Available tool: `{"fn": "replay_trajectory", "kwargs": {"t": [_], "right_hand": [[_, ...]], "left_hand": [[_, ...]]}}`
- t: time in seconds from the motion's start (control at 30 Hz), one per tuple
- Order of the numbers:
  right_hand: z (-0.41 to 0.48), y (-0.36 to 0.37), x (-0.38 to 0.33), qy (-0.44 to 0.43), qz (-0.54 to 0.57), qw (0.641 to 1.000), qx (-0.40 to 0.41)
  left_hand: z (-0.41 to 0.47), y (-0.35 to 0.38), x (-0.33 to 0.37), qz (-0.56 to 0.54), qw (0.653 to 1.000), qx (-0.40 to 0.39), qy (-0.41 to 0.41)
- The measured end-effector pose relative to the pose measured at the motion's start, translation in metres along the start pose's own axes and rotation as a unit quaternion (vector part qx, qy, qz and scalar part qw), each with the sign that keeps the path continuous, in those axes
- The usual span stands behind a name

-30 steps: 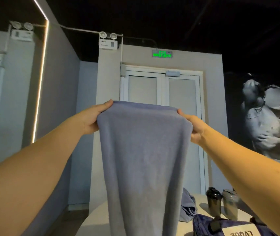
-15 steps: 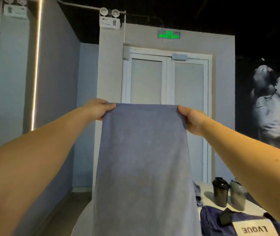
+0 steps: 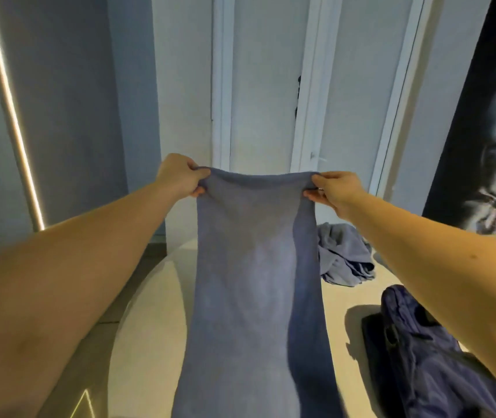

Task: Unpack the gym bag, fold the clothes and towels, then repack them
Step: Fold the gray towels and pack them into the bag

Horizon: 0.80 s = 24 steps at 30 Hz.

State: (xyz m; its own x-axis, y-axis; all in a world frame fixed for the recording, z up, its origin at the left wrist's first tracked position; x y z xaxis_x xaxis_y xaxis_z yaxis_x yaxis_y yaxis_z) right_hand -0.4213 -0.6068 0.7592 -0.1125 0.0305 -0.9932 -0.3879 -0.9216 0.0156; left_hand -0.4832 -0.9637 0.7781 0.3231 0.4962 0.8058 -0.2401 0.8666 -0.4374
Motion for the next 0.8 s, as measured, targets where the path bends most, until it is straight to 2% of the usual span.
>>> {"fn": "replay_trajectory", "kwargs": {"t": [0.23, 0.4, 0.53, 0.63, 0.8], "right_hand": [[0.044, 0.014, 0.159, 0.108, -0.071, 0.992, -0.009], [0.05, 0.02, 0.243, 0.151, -0.136, 0.978, -0.041], [0.035, 0.017, 0.272, 0.184, -0.208, 0.959, -0.051], [0.027, 0.012, 0.279, 0.142, -0.299, 0.941, -0.075], [-0.016, -0.008, 0.267, 0.08, -0.326, 0.942, -0.006]], "left_hand": [[-0.01, 0.102, -0.134, 0.059, 0.993, -0.071, -0.07], [-0.025, 0.151, -0.195, 0.136, 0.979, -0.114, -0.096], [-0.05, 0.167, -0.228, 0.123, 0.98, -0.123, -0.097], [-0.072, 0.172, -0.233, 0.138, 0.975, -0.164, -0.058], [-0.112, 0.156, -0.211, 0.162, 0.971, -0.175, 0.031]]}}
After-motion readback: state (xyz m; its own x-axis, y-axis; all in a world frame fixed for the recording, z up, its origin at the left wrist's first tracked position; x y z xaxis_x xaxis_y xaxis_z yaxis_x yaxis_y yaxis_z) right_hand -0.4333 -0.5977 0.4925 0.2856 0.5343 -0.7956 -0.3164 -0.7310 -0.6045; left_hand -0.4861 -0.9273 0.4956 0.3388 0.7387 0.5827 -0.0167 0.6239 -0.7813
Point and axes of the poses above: each hand's wrist, its own z-axis towards the middle knuckle, its own y-axis out of the palm, x = y × z, the point moved 9 cm from there along z, towards the middle knuckle, and after that the axes turned 4 degrees about y, right-handed, at the moved point
